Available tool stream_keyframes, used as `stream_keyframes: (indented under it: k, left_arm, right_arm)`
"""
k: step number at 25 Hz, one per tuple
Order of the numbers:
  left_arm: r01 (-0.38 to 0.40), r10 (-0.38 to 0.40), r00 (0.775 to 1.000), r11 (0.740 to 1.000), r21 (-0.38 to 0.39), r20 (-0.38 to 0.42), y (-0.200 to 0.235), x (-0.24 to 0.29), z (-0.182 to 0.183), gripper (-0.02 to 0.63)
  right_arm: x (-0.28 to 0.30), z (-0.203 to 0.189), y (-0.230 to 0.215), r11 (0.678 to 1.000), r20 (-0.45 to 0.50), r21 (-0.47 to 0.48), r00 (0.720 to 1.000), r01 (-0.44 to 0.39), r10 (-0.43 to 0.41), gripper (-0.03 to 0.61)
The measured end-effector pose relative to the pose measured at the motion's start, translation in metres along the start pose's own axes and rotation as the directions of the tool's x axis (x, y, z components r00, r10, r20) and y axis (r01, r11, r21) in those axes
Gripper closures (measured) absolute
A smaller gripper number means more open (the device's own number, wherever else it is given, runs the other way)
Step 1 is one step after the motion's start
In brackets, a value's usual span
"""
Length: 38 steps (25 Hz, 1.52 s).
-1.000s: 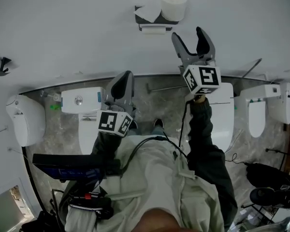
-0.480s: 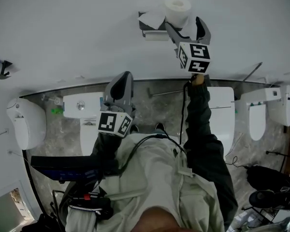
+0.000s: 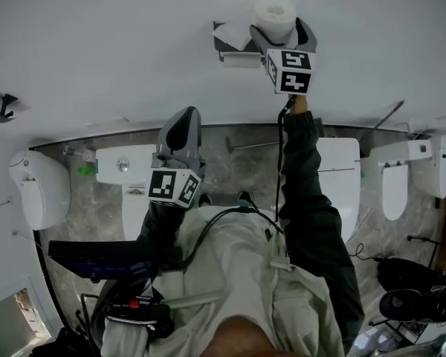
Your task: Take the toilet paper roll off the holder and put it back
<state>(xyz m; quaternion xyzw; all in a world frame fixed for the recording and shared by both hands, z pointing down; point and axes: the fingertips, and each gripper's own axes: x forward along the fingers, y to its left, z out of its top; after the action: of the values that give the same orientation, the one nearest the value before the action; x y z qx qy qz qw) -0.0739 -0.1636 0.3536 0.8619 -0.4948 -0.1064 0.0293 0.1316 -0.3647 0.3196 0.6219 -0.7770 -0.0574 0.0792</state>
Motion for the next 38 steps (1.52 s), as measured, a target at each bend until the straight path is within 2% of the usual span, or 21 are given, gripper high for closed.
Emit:
stream_keyframes:
  k: [8, 13, 19, 24, 28, 31, 33, 38]
  left_arm:
    - [-0.037, 0.037, 0.999, 0.999, -0.006, -0.017, 0.012, 0.006, -0.009, 0.606]
    - [-0.065, 0.065, 0.998, 0.998, -0.010, -0.027, 0.021, 0.009, -0.013, 0.606]
    - [-0.078, 0.078, 0.996, 0.997, -0.017, -0.042, 0.025, 0.010, -0.015, 0.606]
    - [-0.073, 0.073, 0.997, 0.997, -0.018, -0.039, 0.021, 0.012, -0.015, 0.606]
    - [-0.060, 0.059, 0.998, 0.998, -0.030, -0.034, 0.012, 0.013, -0.015, 0.606]
    - [-0.046, 0.045, 0.998, 0.999, -0.027, -0.034, 0.005, 0.013, -0.014, 0.606]
    - [-0.038, 0.037, 0.999, 0.999, -0.028, -0.032, 0.001, 0.012, -0.012, 0.606]
    - [-0.029, 0.028, 0.999, 0.999, -0.032, -0.025, -0.006, 0.000, -0.006, 0.606]
  right_arm:
    - [0.037, -0.007, 0.001, 0.998, -0.030, 0.056, 0.999, -0.026, 0.027, 0.112]
    - [0.041, -0.003, 0.000, 0.998, 0.046, 0.062, 0.999, -0.016, 0.013, 0.112]
    - [0.038, -0.002, 0.004, 0.997, 0.041, 0.067, 0.998, -0.050, 0.047, 0.112]
    - [0.012, 0.037, 0.002, 0.997, 0.153, 0.052, 0.987, -0.062, 0.053, 0.112]
    - [-0.024, 0.058, 0.013, 0.982, 0.202, 0.133, 0.974, -0.132, 0.104, 0.112]
    - [-0.057, 0.059, 0.038, 0.952, 0.214, 0.212, 0.961, -0.220, 0.174, 0.112]
    - [-0.080, 0.056, 0.056, 0.942, 0.215, 0.222, 0.955, -0.252, 0.205, 0.112]
    - [-0.138, 0.049, 0.092, 0.952, 0.220, 0.171, 0.952, -0.252, 0.213, 0.112]
